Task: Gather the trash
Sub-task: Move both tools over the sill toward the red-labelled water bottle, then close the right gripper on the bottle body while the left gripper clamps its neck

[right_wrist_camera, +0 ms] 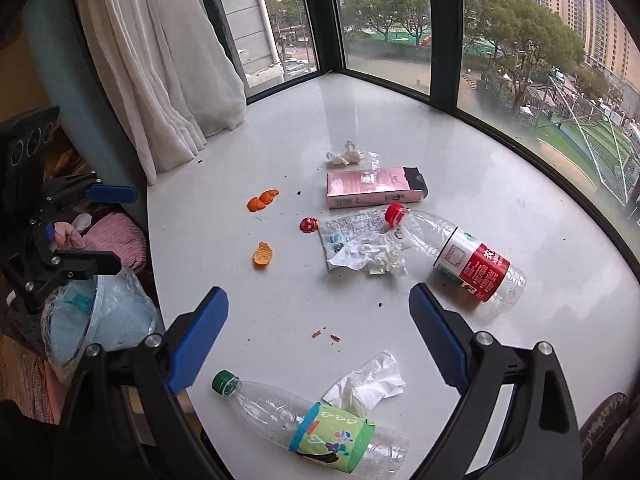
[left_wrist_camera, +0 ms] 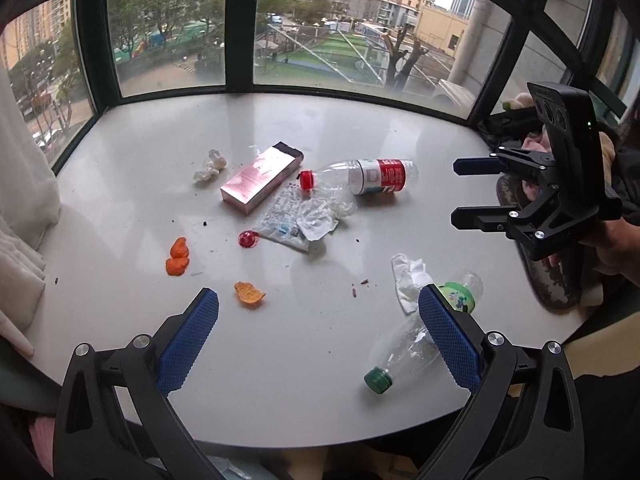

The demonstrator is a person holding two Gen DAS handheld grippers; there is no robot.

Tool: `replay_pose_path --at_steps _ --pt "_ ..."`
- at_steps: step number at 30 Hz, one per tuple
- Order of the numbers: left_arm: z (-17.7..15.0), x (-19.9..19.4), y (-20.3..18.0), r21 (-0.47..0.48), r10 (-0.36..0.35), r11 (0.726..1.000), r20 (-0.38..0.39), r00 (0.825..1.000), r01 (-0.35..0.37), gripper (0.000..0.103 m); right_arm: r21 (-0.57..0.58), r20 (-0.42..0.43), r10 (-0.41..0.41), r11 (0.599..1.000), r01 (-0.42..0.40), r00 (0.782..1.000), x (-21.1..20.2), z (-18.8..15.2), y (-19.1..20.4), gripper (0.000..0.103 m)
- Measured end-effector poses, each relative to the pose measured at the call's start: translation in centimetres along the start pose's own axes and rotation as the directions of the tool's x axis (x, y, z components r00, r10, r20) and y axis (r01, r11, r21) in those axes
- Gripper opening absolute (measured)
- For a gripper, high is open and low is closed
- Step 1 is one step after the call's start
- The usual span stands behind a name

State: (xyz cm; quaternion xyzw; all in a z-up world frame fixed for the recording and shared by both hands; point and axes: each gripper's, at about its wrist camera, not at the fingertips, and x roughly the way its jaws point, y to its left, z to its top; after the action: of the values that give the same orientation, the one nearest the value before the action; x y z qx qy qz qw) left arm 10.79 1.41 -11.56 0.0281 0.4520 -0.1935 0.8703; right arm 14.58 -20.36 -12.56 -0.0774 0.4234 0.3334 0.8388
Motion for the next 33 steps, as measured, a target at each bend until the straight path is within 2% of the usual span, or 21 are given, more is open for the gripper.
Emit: replay_pose_path --at_steps 7,17,24,28,33 --pt "4.6 5.1 -1.6 0.117 -0.036 0.992 -0.054 0.998 0.042 0.097 -0.008 -0.023 -0.04 0.999 0.04 0.999 0.5 0.3 -6.1 0.089" --pt "10.7 12.9 -3.2 0.261 -0.059 0.961 -0.148 0.987 0.097 0.097 -0.137 -0.118 -0.028 0.99 0.011 0.993 3.5 1.7 -12.2 0.089" --pt "13.8 18.0 -4.3 0.366 -0.081 0.918 -0.211 0.974 0.155 0.097 -0.207 -0.181 -0.006 0.978 -0.032 0.983 6.7 2.7 -14.9 0.089" --pt "15.0 21.0 -5.3 0.437 -0.092 0.878 -0.251 0.964 0.197 0.097 -0.247 -0.214 0.012 0.967 -0.066 0.977 8.6 3.3 -16.2 0.089" --pt "16.0 24.6 -5.9 0.507 -0.11 0.822 -0.305 0.946 0.259 0.097 -0.287 -0.278 0.071 0.946 -0.153 0.958 10.5 3.6 -17.4 0.089"
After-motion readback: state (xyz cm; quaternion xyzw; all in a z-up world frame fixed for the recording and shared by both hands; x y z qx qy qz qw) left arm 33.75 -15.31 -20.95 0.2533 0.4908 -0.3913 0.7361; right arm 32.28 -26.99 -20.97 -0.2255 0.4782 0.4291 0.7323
